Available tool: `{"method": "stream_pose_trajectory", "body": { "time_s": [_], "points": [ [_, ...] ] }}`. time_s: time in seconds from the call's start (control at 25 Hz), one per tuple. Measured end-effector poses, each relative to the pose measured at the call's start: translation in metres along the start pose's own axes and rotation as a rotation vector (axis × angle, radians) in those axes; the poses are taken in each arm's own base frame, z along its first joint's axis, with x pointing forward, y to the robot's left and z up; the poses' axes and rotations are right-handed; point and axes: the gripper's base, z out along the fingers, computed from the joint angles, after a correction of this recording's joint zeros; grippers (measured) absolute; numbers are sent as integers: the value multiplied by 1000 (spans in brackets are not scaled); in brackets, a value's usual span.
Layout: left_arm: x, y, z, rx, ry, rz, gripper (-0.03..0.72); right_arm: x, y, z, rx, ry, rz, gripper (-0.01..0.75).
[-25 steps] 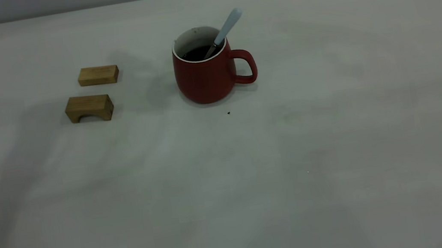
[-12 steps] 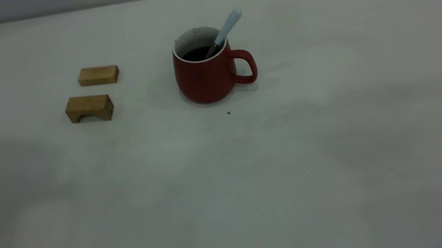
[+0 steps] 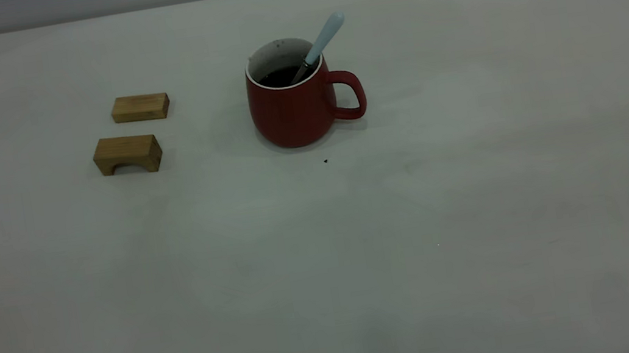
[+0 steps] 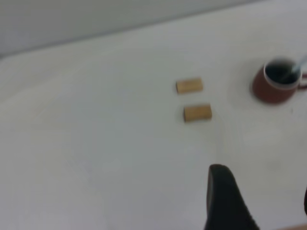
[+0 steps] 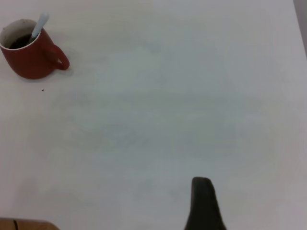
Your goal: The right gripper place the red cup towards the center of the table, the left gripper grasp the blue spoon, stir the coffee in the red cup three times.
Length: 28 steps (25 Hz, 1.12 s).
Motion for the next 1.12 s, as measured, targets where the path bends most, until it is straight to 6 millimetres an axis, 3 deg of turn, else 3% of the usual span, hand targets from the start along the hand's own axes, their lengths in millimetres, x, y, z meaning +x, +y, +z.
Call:
{"method": "stream_pose_trajectory", "body": {
  "time_s": [0.28, 0.56, 0.68, 0.84, 1.12],
  "points": [
    [100, -10, 14, 3, 36, -52, 469, 0, 0, 0, 0, 0, 0, 579],
    [167, -18, 46, -96, 84, -162, 469, 0, 0, 0, 0, 0, 0, 579],
    [181, -21, 53, -95, 64, -171, 469, 0, 0, 0, 0, 0, 0, 579],
    [187, -23, 47, -106, -21, -168, 469, 0, 0, 0, 0, 0, 0, 579],
    [190, -24, 45, -109, -47, -167, 469, 0, 0, 0, -1, 0, 0, 579]
  ]
}}
